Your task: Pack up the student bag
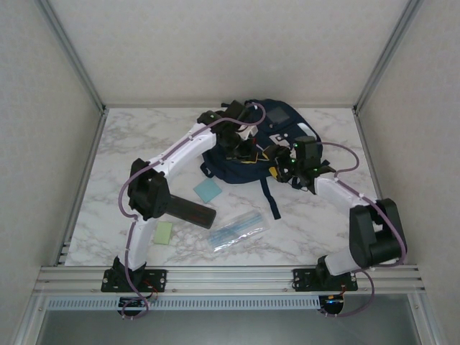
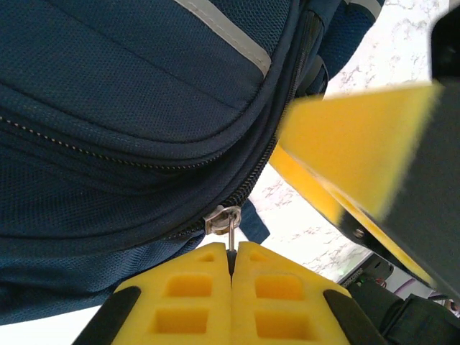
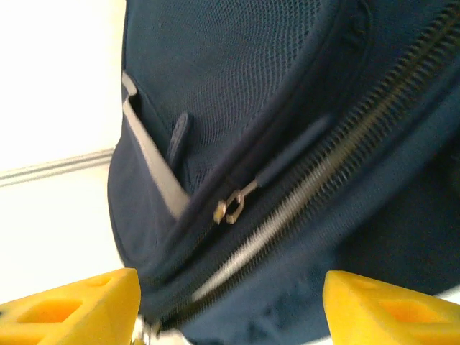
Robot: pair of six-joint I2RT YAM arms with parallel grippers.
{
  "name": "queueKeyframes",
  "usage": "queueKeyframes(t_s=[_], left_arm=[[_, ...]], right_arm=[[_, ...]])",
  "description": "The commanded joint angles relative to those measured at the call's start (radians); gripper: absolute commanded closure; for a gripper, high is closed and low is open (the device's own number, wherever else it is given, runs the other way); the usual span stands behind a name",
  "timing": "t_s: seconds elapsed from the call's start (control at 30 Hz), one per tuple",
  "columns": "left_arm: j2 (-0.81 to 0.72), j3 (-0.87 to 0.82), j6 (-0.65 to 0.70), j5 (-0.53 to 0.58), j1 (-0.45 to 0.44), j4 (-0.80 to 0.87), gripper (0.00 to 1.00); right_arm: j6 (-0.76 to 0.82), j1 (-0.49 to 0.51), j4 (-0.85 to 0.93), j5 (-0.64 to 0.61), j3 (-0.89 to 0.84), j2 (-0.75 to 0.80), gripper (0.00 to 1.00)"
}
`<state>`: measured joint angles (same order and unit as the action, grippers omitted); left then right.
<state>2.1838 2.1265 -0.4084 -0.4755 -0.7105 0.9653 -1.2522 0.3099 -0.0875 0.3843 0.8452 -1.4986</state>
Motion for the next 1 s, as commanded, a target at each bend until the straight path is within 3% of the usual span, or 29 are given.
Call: queueKeyframes(t_s=[0.0, 0.07, 0.17, 0.2, 0.47, 0.7, 0.8, 0.97], left_arm=[[-0.035, 0.034, 0.009, -0.074, -0.023, -0.053, 1.0], [-0.044, 0.022, 0.015, -0.077, -0.022, -0.052, 1.0], [-0.059, 0.009, 0.054, -0.064, -0.02, -0.017, 1.0], [-0.064, 0.004, 0.081, -0.038, -0.015, 0.01, 1.0], [-0.102, -0.185, 0.284, 0.305, 0.084, 0.163, 1.0], [-0.102, -0.285, 0.323, 0.701, 0.125, -0.004, 1.0], [-0.079, -0.262, 0.329, 0.804, 0.142, -0.081, 1.0], [-0.079, -0.208, 0.32, 0.886, 0.169, -0.135, 1.0]], right_arm=[[-0.137, 0.021, -0.186, -0.031, 0.019, -0.084, 0.38], [-0.166, 0.03, -0.242, -0.011, 0.029, -0.134, 0.53], [-0.136, 0.033, -0.255, -0.005, 0.033, -0.156, 0.97], [-0.083, 0.029, -0.221, -0.008, 0.041, -0.147, 1.0], [0.581, -0.025, 0.364, 0.013, 0.261, -0.105, 1.0], [0.899, -0.103, 0.666, 0.136, 0.385, -0.16, 1.0], [1.037, -0.126, 0.793, 0.046, 0.437, -0.177, 1.0], [1.087, -0.195, 0.807, -0.123, 0.467, -0.195, 1.0]])
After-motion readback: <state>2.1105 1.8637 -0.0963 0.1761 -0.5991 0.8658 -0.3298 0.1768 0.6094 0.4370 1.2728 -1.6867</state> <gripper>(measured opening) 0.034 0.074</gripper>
